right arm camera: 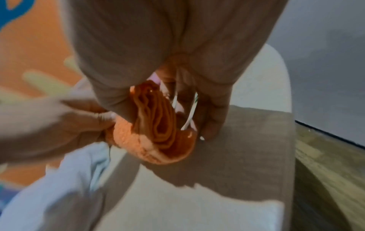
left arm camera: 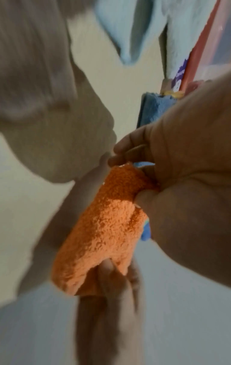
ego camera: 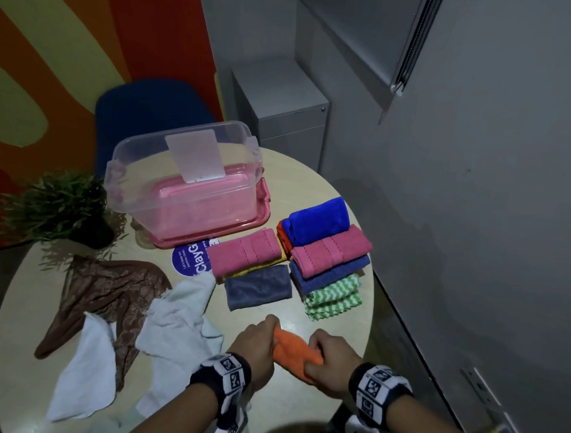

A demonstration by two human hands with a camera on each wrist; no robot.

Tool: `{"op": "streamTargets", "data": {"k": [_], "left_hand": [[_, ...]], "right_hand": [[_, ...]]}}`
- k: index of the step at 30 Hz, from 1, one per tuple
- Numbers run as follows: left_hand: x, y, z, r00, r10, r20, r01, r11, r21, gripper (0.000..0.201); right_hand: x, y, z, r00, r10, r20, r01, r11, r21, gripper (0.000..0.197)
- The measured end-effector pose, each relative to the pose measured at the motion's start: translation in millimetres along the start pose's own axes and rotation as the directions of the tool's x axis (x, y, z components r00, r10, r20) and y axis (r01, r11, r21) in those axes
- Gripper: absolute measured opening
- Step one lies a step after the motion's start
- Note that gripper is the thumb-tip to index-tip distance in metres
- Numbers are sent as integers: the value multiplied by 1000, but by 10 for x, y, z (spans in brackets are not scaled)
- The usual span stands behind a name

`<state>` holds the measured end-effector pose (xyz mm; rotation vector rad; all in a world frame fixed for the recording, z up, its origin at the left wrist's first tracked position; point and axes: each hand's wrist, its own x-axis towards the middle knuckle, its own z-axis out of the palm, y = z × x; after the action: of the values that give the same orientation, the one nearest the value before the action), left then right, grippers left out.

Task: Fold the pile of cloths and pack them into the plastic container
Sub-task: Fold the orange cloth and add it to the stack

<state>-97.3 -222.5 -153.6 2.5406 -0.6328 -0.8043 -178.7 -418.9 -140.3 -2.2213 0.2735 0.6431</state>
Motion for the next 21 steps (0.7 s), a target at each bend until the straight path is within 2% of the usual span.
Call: {"op": "streamTargets", "data": {"k": [3, 5, 7, 11, 17, 21], "left_hand": [[141, 197, -208, 997, 73, -16, -74, 949, -305, 12], [209, 373, -302, 997, 63, -41, -75, 870, -487, 15], [275, 551, -312, 997, 52, -50, -72, 810, -582, 20], [419, 751, -189, 999, -6, -48, -25, 789, -614, 31], [548, 724, 15, 991, -132, 27, 129, 871, -474, 37], [627, 766, 66, 978, -205, 25, 192, 856, -480, 38]], "right_hand": [[-47, 69, -389, 994, -12, -105, 36, 975, 221, 20], [-75, 150, -677, 975, 4, -220, 77, 932, 355, 21], [-50, 221, -898, 952, 16, -307, 138, 869, 476, 21], [107, 341, -1060, 929, 54, -365, 176, 805, 566, 26], [190, 449, -1081, 972, 38, -233, 87, 861, 501, 22], [265, 496, -1131, 983, 33, -182, 49, 904, 425, 23]]}}
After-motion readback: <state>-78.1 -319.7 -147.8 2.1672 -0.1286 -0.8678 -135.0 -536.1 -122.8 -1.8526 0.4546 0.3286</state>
